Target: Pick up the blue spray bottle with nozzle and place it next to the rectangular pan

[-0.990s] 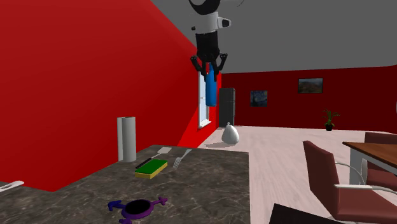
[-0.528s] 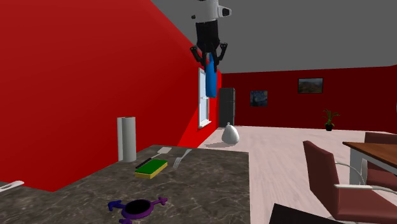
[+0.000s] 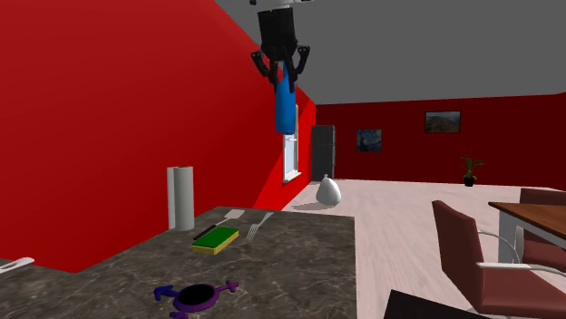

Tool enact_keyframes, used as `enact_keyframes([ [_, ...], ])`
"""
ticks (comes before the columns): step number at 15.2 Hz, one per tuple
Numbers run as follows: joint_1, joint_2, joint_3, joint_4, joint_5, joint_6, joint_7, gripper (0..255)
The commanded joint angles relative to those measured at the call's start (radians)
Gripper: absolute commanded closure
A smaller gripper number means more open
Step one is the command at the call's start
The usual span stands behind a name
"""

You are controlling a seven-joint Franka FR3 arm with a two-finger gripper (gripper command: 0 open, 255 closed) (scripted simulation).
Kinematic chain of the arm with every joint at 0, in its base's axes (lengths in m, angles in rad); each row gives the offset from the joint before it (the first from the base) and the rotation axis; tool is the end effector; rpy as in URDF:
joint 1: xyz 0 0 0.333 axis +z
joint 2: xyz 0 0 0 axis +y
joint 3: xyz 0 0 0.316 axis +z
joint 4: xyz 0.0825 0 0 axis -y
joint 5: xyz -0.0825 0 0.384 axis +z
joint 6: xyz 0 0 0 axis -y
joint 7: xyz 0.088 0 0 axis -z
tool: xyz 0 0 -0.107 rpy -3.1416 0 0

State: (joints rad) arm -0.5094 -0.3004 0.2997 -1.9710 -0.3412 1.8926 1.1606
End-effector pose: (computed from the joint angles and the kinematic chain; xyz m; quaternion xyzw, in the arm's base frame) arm 0.4770 -0.1077 0.6172 0.7748 -0.5882 0.1846 0.1402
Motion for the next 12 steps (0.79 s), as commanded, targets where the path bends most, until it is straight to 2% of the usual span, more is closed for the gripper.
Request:
enact_keyframes([
  [1,0.018,-0.014,0.033,-0.011,0.005,-0.021,0.046,255],
  [12,0.105,0.010,0.232,0.066,0.022,-0.171,0.292,255],
])
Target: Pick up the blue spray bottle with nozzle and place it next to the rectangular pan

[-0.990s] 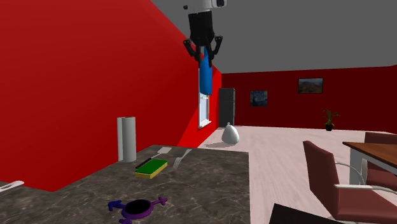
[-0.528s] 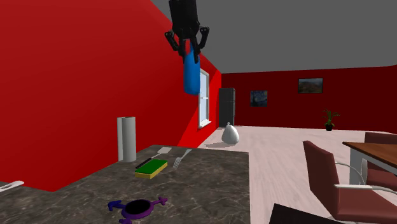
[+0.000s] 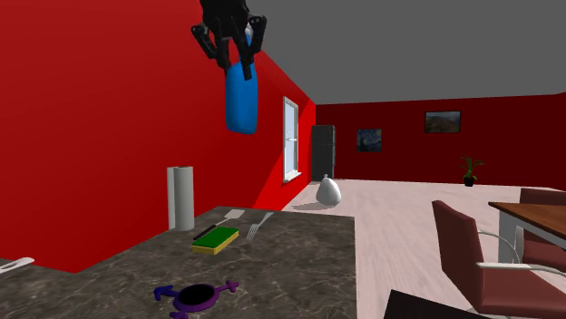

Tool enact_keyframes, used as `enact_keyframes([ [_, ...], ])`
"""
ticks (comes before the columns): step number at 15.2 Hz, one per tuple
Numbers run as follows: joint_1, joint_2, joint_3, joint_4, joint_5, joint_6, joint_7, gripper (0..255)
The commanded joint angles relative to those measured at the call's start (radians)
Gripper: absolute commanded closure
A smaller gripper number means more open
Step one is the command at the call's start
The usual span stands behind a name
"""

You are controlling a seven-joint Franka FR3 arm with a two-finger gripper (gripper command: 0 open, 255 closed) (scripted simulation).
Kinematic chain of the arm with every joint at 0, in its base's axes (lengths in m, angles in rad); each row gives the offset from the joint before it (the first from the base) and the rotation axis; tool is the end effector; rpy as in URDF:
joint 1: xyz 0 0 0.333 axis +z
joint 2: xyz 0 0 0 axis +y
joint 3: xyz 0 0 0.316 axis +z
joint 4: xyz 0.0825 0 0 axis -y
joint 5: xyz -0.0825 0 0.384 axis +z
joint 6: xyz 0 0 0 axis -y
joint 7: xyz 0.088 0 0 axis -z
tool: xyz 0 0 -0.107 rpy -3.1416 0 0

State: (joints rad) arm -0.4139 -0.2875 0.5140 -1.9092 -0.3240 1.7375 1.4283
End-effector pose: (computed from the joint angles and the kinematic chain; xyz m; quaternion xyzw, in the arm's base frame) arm 0.4850 0.0505 0.6151 0.7749 -0.5881 0.1844 0.1403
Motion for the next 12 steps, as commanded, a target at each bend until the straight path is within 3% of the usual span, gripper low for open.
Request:
enact_keyframes([
  [1,0.016,0.007,0.038,0.019,0.003,-0.031,0.048,255],
  [7,0.056,0.101,0.170,0.132,-0.026,-0.131,0.206,255],
  [12,0.106,0.236,0.290,0.267,-0.095,-0.235,0.359,255],
])
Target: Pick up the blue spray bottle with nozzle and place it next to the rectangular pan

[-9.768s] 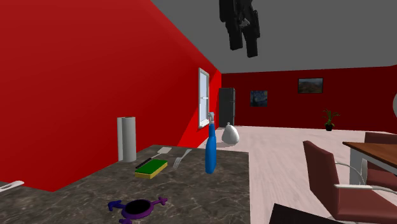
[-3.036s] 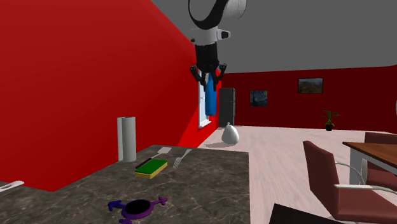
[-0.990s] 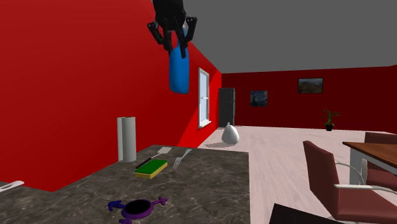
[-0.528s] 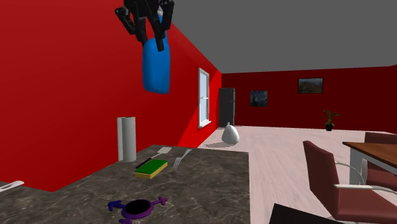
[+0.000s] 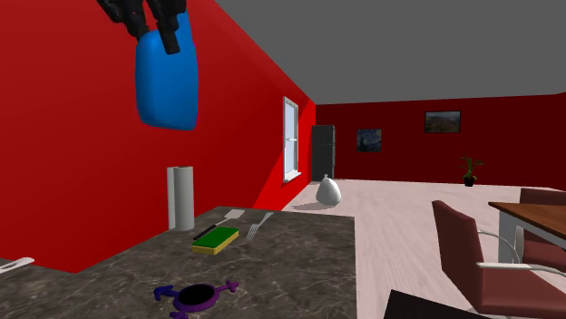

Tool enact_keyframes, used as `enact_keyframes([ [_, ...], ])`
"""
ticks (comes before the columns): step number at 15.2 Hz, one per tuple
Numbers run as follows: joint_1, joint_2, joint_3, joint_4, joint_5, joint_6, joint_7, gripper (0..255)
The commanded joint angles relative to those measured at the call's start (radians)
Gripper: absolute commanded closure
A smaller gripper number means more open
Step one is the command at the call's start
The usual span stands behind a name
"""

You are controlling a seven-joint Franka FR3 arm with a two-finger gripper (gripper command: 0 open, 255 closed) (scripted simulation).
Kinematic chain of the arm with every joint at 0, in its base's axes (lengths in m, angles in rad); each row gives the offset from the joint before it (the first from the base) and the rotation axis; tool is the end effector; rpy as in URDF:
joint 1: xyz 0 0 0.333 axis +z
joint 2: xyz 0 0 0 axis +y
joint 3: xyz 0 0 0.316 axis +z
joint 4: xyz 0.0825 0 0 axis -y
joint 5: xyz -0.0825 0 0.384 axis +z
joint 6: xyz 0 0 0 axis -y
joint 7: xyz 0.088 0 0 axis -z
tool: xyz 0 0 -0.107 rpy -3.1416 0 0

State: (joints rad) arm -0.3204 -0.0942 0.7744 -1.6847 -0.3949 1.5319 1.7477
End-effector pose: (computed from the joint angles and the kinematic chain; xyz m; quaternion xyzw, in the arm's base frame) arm 0.4849 0.2087 0.6150 0.7752 -0.5876 0.1844 0.1409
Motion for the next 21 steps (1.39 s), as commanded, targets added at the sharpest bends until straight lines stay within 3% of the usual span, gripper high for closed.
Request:
enact_keyframes([
  [1,0.028,0.078,0.054,0.075,-0.046,-0.054,0.073,255],
  [4,0.099,0.199,0.113,0.184,-0.124,-0.137,0.175,255],
  [7,0.210,0.334,0.144,0.315,-0.215,-0.232,0.267,255],
  [11,0.417,0.516,0.132,0.533,-0.341,-0.364,0.351,255],
  [14,0.620,0.665,0.088,0.771,-0.449,-0.474,0.366,255],
  [21,0.518,0.615,0.115,0.576,-0.386,-0.356,0.428,255],
])
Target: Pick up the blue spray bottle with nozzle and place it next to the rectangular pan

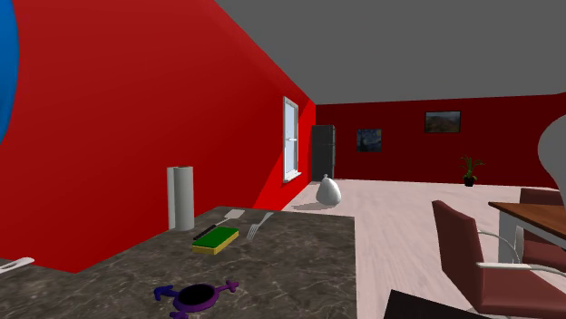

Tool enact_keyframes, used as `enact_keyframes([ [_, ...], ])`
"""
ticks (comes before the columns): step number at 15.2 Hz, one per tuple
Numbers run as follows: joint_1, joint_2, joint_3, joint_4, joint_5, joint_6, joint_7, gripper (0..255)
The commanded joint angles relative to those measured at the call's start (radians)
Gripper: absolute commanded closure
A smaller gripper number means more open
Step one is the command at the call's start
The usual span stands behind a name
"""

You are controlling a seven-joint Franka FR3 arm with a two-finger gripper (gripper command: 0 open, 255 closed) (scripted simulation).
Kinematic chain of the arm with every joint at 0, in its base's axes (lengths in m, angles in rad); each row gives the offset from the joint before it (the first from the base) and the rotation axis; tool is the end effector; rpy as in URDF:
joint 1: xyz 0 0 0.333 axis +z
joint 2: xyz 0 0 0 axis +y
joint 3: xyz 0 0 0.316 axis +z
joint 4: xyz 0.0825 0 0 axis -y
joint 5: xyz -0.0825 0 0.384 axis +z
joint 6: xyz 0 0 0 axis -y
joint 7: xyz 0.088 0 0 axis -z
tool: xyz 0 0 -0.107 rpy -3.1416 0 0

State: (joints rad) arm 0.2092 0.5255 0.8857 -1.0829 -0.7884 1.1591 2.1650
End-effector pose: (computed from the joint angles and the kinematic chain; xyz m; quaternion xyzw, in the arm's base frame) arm 0.4940 0.4083 0.5858 0.7744 -0.5886 0.1845 0.1406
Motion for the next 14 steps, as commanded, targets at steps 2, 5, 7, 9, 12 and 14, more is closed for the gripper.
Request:
enact_keyframes([
  [2,-0.033,-0.014,0.009,-0.070,0.018,0.047,0.025,255],
  [5,-0.060,-0.025,0.015,-0.131,0.032,0.090,0.044,255],
  [7,-0.076,-0.030,0.019,-0.168,0.038,0.117,0.056,255],
  [9,-0.089,-0.033,0.021,-0.202,0.043,0.144,0.068,255],
  [12,-0.107,-0.036,0.023,-0.250,0.048,0.182,0.085,255],
  [14,-0.117,-0.037,0.024,-0.279,0.050,0.206,0.096,255],
])
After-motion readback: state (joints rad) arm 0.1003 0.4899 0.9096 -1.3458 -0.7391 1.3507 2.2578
